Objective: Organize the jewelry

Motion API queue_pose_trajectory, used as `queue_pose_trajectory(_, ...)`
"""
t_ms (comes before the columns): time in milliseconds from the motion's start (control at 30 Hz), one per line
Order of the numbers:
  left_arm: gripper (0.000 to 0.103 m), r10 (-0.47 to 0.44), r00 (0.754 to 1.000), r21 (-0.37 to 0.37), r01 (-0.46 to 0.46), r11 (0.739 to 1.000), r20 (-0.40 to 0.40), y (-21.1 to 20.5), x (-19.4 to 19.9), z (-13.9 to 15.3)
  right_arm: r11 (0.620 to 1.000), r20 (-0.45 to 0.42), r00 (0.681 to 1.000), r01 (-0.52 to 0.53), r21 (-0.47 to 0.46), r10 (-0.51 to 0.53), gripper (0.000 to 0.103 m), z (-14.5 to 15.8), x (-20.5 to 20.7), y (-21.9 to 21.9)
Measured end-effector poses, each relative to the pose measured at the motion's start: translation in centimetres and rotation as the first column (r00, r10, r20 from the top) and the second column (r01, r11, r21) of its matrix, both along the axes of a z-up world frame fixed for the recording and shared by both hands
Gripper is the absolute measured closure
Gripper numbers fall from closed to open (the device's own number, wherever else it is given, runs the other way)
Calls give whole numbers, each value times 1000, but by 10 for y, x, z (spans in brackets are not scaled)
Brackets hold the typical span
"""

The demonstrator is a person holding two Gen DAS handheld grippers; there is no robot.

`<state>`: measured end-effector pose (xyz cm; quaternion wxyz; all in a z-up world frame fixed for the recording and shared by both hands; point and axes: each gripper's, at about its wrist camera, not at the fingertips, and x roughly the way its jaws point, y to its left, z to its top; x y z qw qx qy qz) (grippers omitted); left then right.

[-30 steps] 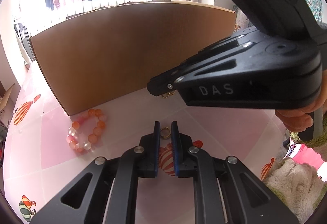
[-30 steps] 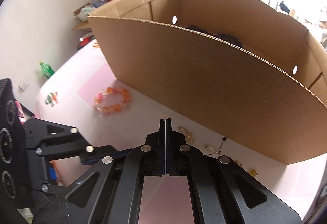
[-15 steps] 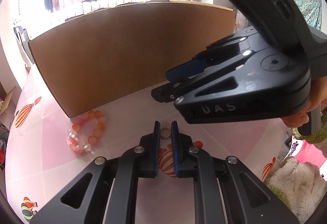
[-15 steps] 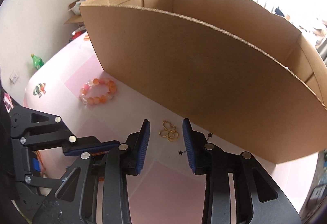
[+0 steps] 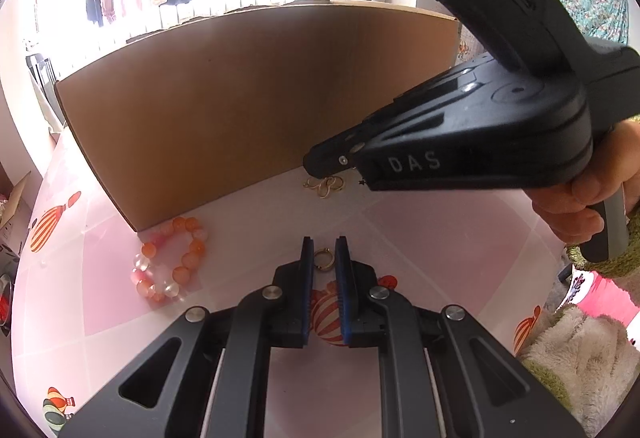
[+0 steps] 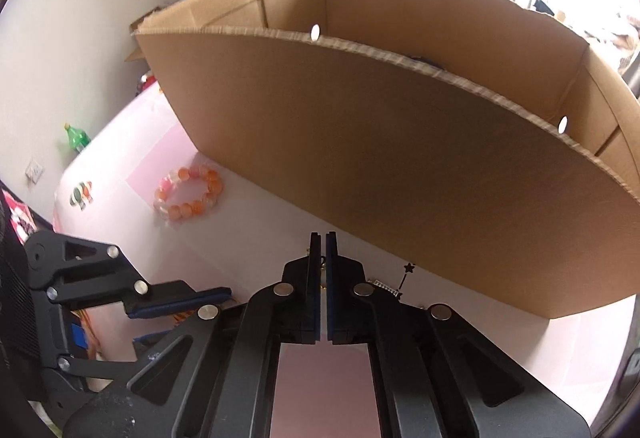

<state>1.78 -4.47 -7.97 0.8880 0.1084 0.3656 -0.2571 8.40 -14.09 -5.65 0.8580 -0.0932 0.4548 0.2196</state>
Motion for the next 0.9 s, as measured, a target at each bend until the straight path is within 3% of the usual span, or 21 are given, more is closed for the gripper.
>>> queue_pose_trajectory(333,92,6,1000,-2,-6,1000,-3,-2,-1,2,994,21,999,34,102,-36,103,24,-8,-18)
queue_pose_trajectory(500,92,7,1000,-1,-7,1000,1,-1,-1,1,991,0,997,77,111,-78,99,16,-14,-28)
queue_pose_trajectory(567,92,6,1000,2,-6,1000,3,-1,-1,1,993,-2,997,77,90,-77,95,16,-19,-28)
queue_pose_trajectory(667,92,3,1000,3,-3,1000,4,-1,-1,1,997,0,998,63,47,-63,78,10,-20,-15)
queue_pose_trajectory(900,92,6,1000,2,-6,1000,2,-3,0,2,999,14,1000,2,-45,-1,78,2,-13,5)
